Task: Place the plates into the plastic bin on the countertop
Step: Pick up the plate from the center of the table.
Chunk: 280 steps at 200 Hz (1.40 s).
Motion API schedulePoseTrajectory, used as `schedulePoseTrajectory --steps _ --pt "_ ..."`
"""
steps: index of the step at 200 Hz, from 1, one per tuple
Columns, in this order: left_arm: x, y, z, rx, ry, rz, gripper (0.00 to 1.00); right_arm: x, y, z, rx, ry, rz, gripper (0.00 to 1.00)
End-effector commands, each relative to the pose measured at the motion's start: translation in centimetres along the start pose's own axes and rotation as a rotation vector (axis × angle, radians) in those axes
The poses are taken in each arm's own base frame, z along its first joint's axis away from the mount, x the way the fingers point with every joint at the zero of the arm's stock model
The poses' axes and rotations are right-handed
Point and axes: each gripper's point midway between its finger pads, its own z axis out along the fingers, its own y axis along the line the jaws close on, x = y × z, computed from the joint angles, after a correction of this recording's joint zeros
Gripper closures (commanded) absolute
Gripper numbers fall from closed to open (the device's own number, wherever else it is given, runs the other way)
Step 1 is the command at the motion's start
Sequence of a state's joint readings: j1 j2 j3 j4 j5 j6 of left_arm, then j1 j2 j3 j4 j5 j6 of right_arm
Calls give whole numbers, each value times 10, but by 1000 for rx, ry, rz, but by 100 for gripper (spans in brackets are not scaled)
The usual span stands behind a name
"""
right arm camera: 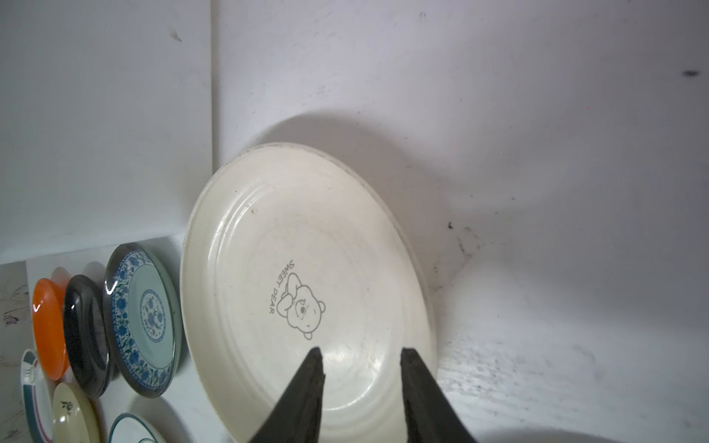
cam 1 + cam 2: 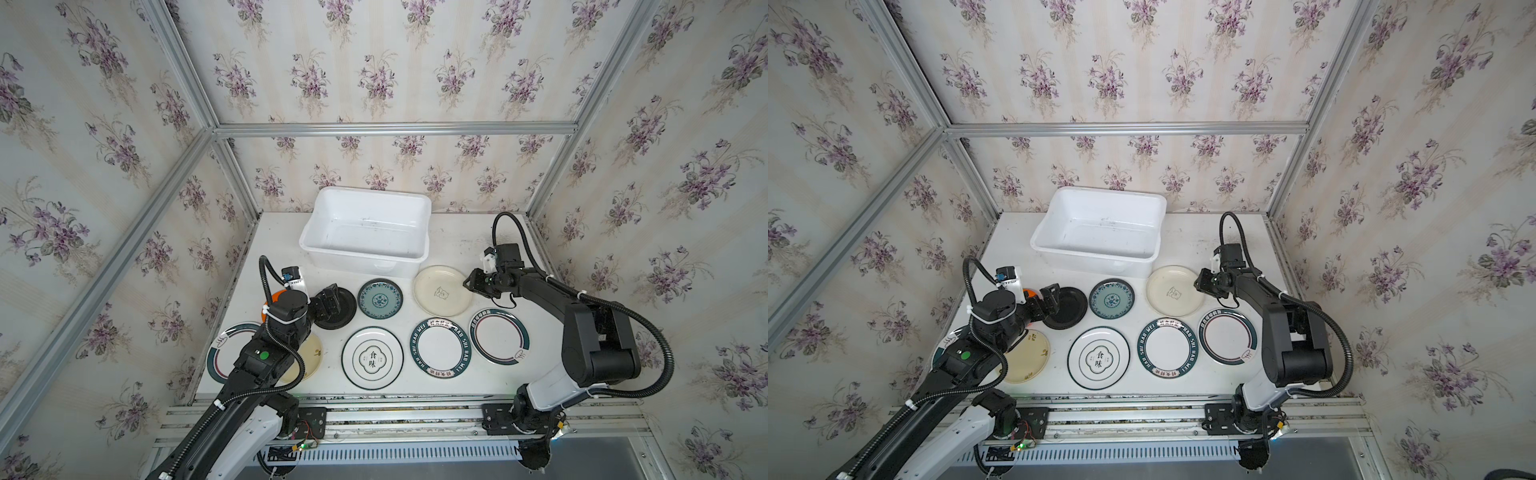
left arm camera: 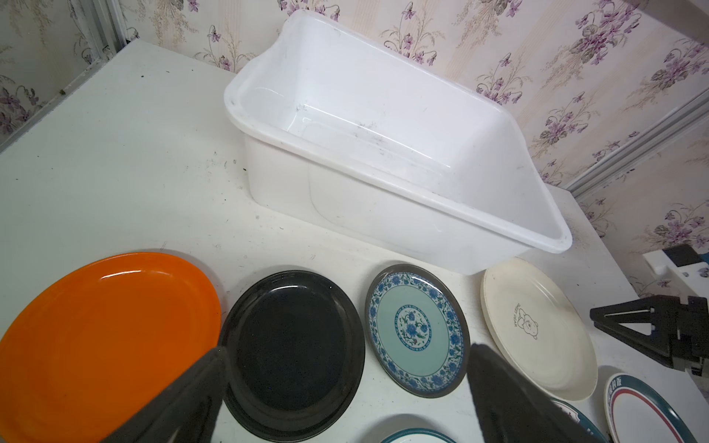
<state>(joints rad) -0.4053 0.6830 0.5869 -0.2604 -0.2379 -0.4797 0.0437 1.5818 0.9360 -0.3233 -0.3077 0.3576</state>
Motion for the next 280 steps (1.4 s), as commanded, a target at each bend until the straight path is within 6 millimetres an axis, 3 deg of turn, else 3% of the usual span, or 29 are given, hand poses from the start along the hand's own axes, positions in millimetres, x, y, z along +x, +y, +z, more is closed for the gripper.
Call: schedulePoseTrajectory --steps 1,101,140,175,191,232,280 --pt "-4 0 0 -2 -14 -2 1 1 -19 -6 114 3 -24 62" --pt "-1 2 -4 -3 -17 1 1 15 -12 28 6 88 33 67" --pt "0 4 -4 -5 -17 2 1 17 -20 36 38 96 43 76" --pt "-1 3 -5 -5 -18 -1 1 19 -25 38 54 94 48 90" --pt "0 3 -5 -4 -16 0 1 18 -27 37 70 84 51 100" --pt "-4 -4 -9 28 -9 26 1 8 -33 20 119 10 68 100" --pt "-4 -11 -14 76 -6 -7 1 -5 -41 -19 187 -112 100 100"
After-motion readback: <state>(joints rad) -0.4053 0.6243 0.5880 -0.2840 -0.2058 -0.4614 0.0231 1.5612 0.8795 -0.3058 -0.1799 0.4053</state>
